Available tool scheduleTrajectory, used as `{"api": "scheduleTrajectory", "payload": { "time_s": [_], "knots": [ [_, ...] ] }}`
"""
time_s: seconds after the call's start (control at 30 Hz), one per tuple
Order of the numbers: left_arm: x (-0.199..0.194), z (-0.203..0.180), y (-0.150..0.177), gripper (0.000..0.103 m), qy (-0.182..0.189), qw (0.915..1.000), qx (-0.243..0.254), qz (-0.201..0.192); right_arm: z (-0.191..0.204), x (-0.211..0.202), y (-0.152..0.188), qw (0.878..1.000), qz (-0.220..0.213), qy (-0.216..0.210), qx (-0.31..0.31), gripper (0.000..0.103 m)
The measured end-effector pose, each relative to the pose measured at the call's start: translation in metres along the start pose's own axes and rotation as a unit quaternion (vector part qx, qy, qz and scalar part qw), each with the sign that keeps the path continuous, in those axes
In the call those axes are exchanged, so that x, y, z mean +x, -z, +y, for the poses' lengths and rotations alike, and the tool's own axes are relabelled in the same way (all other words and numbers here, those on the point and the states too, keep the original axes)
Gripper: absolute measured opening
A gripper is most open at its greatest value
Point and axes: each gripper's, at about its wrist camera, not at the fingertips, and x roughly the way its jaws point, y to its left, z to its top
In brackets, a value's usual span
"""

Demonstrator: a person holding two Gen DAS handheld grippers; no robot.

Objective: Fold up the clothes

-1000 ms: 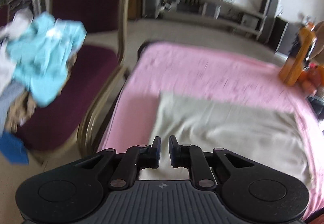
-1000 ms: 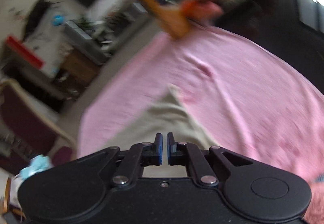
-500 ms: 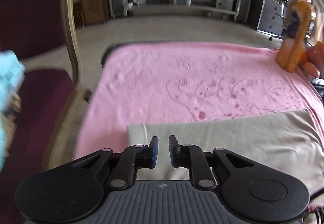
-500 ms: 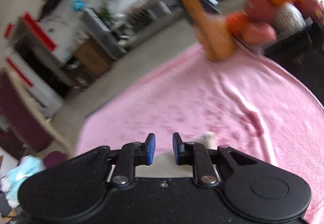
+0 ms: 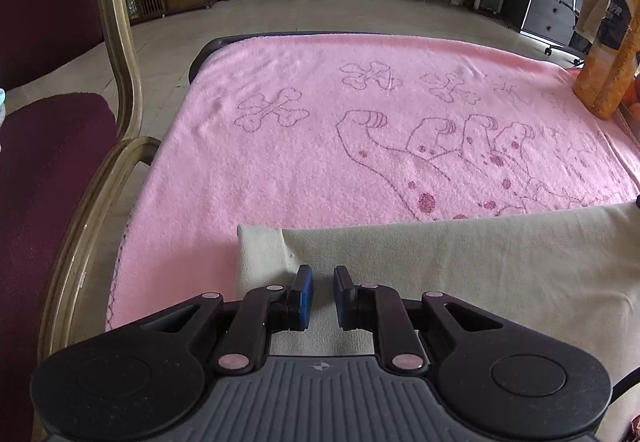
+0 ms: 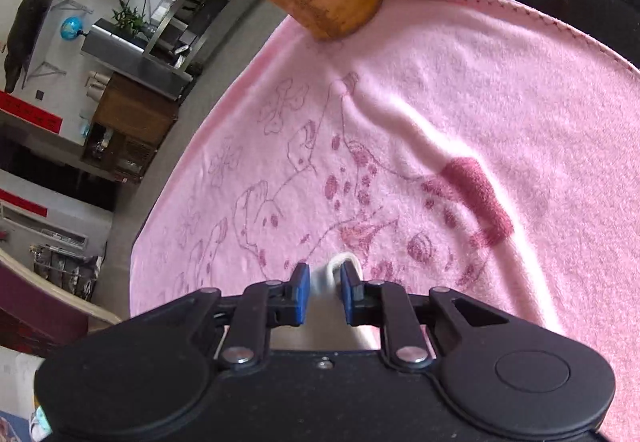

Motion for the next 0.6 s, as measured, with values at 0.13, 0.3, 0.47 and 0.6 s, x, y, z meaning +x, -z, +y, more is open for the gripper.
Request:
{"api": "scheduleTrajectory", "payload": {
  "time_s": [0.13, 0.3, 0.47, 0.6],
  "knots": [
    [0.002, 0.002, -0.001, 0.018, -0.001, 1.0000, -0.009, 0.003, 0.012, 0.003, 0.007, 0.998, -0.032, 0.037, -0.042, 0.002],
    [-0.009, 0.013, -0.003, 0.018, 0.000, 0.9989, -0.042, -0.020, 0.022, 0.003, 0.013, 0.989, -0.046, 0.093, -0.104, 0.011],
    [-0.026, 0.024, -0.006, 0.016, 0.007, 0.9948, -0.082, -0.060, 0.034, -0.029, 0.026, 0.986, -0.098, 0.086, -0.108, 0.015],
    [-0.021, 0.000, -0.006, 0.012, 0.043, 0.9966, -0.041, -0.057, 0.048, -0.029, 0.039, 0.992, -0.079, 0.000, -0.103, 0.015]
  ]
}}
